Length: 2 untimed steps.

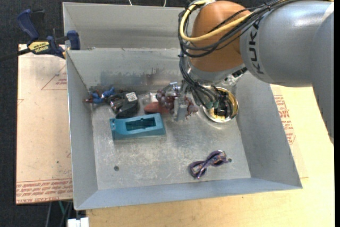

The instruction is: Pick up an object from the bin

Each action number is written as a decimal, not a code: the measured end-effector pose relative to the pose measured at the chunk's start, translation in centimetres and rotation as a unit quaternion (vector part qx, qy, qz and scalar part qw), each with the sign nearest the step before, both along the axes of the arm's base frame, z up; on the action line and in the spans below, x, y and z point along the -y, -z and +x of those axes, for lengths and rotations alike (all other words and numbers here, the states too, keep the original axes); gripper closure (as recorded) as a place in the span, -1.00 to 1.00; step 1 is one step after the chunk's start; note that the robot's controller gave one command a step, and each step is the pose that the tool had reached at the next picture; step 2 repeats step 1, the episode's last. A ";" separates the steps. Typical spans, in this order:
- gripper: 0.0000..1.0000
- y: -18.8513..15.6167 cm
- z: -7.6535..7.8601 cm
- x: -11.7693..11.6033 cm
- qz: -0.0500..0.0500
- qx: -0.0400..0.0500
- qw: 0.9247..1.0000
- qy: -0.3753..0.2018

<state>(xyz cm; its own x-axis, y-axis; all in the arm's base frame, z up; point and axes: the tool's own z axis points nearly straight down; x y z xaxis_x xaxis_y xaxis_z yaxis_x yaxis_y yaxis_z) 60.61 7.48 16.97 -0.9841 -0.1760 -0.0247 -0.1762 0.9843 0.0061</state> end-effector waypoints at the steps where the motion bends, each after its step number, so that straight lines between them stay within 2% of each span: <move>1: 1.00 -3.3 -3.4 3.3 -0.002 -0.009 0.998 0.065; 2: 1.00 -3.3 -3.4 3.3 -0.002 -0.009 0.998 0.065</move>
Offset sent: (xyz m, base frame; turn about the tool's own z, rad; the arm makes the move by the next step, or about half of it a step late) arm -0.0157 -0.0040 0.0147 -0.0058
